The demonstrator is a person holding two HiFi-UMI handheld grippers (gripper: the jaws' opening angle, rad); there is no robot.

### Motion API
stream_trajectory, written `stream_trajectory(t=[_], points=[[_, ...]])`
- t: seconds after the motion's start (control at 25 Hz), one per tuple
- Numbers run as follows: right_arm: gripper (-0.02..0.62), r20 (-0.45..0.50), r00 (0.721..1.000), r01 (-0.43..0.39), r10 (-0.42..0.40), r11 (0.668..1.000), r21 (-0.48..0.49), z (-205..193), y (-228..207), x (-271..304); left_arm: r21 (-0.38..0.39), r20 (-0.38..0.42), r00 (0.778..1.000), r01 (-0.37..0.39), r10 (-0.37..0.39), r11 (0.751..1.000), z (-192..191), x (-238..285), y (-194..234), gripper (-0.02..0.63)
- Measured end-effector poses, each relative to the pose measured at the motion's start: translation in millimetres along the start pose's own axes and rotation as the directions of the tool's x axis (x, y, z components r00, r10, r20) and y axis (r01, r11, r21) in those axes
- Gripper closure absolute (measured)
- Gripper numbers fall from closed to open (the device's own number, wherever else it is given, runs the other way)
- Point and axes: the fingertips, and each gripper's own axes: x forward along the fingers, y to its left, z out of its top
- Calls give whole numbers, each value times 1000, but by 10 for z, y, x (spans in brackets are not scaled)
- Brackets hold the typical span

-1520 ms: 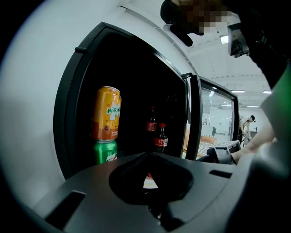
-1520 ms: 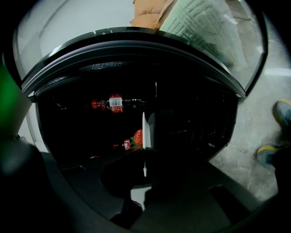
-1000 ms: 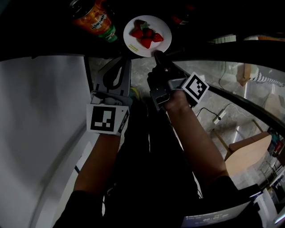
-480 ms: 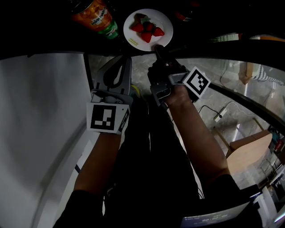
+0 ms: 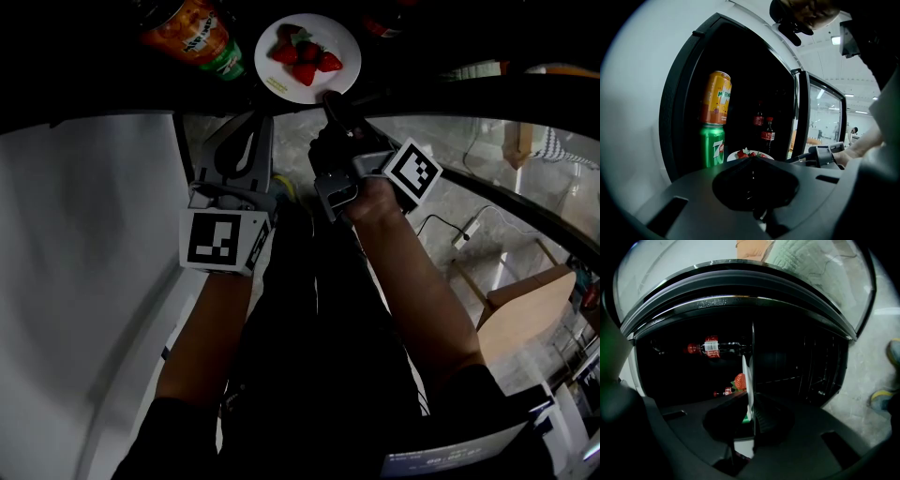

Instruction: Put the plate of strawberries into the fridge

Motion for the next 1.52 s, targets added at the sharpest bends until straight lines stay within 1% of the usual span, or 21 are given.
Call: stream_trajectory(t=[0.08,0.12,0.32,0.44,0.52,0.6,0.64,0.68,0.72,0.76,0.84,0.88,0.92,1.04,1.16,1.2,1.24,1.32,1.36,1.52], points=[[570,0,1000,-1,1,1000,1,-5,-2,-10,-3,0,1000,-2,2,1000,-6,4,13,603],[548,-1,1000,-2,2,1000,2,-8,-6,-17,-4,-2,1000,-1,1,1000,-15,6,16,603],[547,-13,1000,-3,3,1000,-10,-43,-36,-51,-4,-9,1000,3,-3,1000,-56,14,40,603],[548,-23,1000,-7,6,999,-51,-63,5,-78,-1,-7,1000,5,-5,1000,-47,20,45,603],[548,-32,999,-9,6,994,-105,-71,38,-103,0,-7,1000,7,-7,1000,-41,24,48,603],[546,-47,999,-4,-5,979,-202,-81,69,-116,2,-6,1000,9,-9,1000,-38,29,57,603],[546,-53,998,3,-18,964,-268,-83,82,-121,3,-5,1000,9,-9,1000,-38,32,62,603],[547,-54,998,15,-36,940,-341,-81,91,-131,5,-5,1000,9,-9,1000,-37,35,68,603],[548,-50,997,35,-61,906,-421,-75,92,-149,6,-6,1000,8,-8,1000,-37,37,73,603],[548,-42,995,58,-92,859,-509,-65,89,-172,7,-7,1000,7,-7,1000,-38,38,76,603],[548,-21,989,93,-145,733,-674,-54,100,-213,10,-8,1000,7,-7,1000,-41,43,78,603],[547,-11,987,101,-161,669,-736,-60,117,-221,11,-9,1000,8,-8,1000,-44,46,79,603],[548,-2,986,104,-169,614,-782,-70,137,-221,12,-11,1000,8,-8,1000,-50,50,81,603],[548,25,985,102,-169,469,-878,-115,211,-199,13,-17,1000,3,-3,1000,-88,61,96,603],[548,49,987,94,-152,307,-947,-172,306,-179,11,-24,1000,-4,4,1000,-130,64,108,603],[548,54,988,92,-148,261,-961,-192,331,-173,14,-26,1000,-2,2,1000,-133,67,106,603],[548,59,988,91,-145,222,-971,-210,348,-166,17,-26,1000,0,1,1000,-137,71,105,603],[548,71,987,94,-143,162,-982,-236,358,-158,12,-24,1000,-2,2,1000,-152,77,107,603],[548,77,987,98,-144,141,-985,-243,350,-156,8,-22,1000,-5,5,1000,-160,79,111,603],[548,102,983,114,-152,77,-990,-280,312,-150,22,-19,1000,-9,10,1000,-151,87,110,603]])
